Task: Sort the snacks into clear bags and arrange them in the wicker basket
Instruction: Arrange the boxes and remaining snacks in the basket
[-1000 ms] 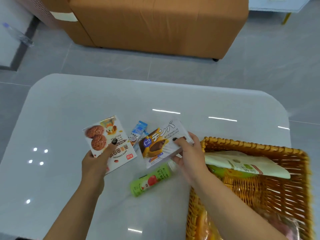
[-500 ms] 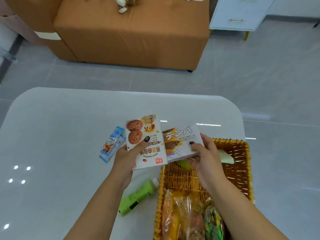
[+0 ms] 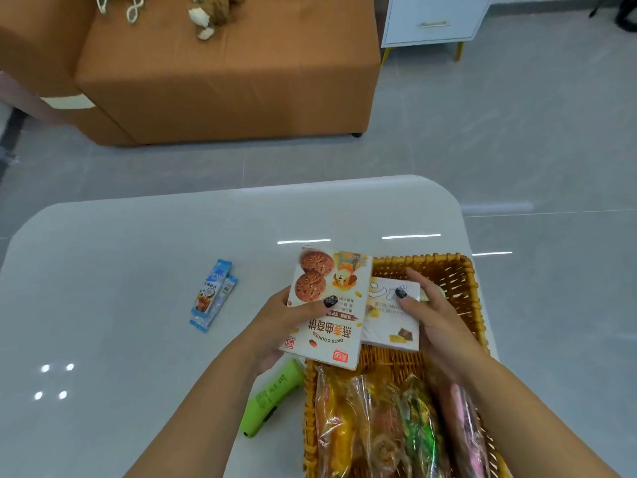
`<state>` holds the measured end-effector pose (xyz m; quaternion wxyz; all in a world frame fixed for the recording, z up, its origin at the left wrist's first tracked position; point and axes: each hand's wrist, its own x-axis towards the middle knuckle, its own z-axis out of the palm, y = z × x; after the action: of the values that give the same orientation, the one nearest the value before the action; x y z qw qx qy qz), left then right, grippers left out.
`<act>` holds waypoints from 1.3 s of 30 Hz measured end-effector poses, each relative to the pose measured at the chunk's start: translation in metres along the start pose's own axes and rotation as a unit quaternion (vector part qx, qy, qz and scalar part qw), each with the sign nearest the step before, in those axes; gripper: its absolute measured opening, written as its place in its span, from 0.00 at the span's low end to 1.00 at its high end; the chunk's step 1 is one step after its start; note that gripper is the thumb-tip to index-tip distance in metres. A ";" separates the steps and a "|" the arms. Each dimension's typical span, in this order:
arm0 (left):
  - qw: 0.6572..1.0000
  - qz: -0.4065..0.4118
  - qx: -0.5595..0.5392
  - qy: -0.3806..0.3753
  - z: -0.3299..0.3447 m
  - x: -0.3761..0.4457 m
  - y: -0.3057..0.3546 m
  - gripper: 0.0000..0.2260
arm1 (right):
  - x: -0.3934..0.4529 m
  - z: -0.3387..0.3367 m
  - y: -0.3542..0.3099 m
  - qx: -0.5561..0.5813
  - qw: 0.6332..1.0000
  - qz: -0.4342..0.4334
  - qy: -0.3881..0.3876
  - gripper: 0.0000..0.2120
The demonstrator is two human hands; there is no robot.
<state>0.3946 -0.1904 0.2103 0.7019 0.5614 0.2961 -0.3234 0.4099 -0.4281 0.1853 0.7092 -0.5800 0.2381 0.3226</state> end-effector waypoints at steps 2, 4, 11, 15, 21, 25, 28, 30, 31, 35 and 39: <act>0.999 -0.005 0.033 -0.006 0.004 -0.002 -0.002 0.21 | -0.003 -0.008 -0.007 -0.071 0.997 -0.028 0.027 0.19; 0.998 0.016 0.063 0.026 0.011 -0.003 -0.003 0.18 | -0.003 -0.019 -0.014 -0.104 0.991 -0.050 0.068 0.14; 0.916 0.183 0.341 0.101 0.028 -0.007 -0.001 0.19 | -0.015 -0.078 -0.019 -0.092 0.972 -0.063 0.206 0.12; 0.782 0.244 0.572 0.033 0.051 0.005 -0.013 0.23 | -0.033 -0.099 -0.018 -0.080 0.967 -0.072 0.232 0.13; 0.682 0.221 0.697 0.012 0.079 0.053 -0.048 0.23 | -0.048 -0.108 -0.005 -0.097 0.971 -0.056 0.212 0.19; 0.642 0.162 0.748 0.039 0.070 0.083 -0.066 0.20 | -0.046 -0.107 0.004 -0.120 0.971 -0.062 0.196 0.19; 0.602 0.133 0.784 0.075 0.058 0.092 -0.073 0.23 | -0.047 -0.109 0.003 -0.156 0.972 -0.066 0.163 0.18; 0.574 0.149 0.800 0.095 0.055 0.093 -0.078 0.23 | -0.050 -0.111 0.001 -0.185 0.972 -0.065 0.133 0.17; 0.567 0.157 0.802 0.101 0.055 0.092 -0.080 0.23 | -0.052 -0.112 -0.001 -0.187 0.972 -0.065 0.122 0.17; 0.551 0.172 0.813 0.079 0.048 0.090 -0.081 0.23 | -0.061 -0.118 -0.006 -0.137 0.984 -0.061 0.091 0.14; 0.500 0.168 0.849 0.034 0.036 0.089 -0.074 0.15 | -0.063 -0.121 -0.007 -0.165 0.984 -0.044 0.060 0.13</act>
<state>0.3930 -0.2483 0.1032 -0.0817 0.9371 -0.1974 -0.2762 0.3771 -0.5583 0.2087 0.6017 -0.7171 0.1983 0.2905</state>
